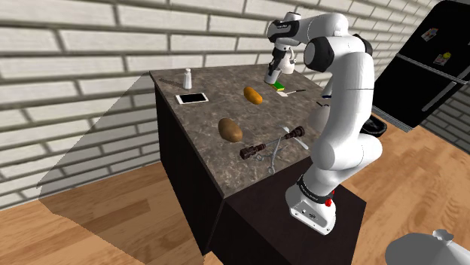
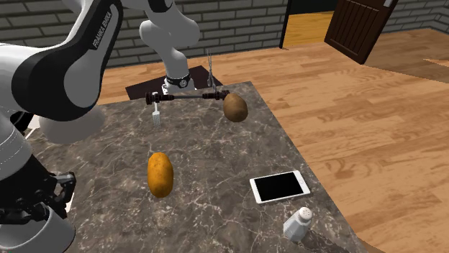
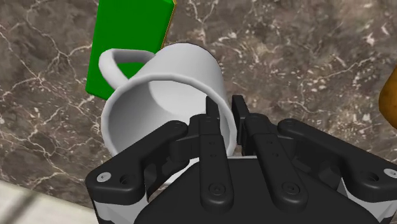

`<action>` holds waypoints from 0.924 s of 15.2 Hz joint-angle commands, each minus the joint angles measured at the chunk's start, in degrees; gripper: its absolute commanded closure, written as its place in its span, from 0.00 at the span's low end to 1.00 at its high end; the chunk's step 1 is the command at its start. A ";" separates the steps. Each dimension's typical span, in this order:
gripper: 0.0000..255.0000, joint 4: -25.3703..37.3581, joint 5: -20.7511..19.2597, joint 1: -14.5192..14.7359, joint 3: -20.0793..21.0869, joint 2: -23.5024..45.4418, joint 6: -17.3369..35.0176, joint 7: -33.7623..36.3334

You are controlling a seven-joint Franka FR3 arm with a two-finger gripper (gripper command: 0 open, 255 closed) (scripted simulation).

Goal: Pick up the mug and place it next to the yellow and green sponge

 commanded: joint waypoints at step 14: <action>0.00 -2.54 0.36 0.00 0.23 1.22 3.79 -0.28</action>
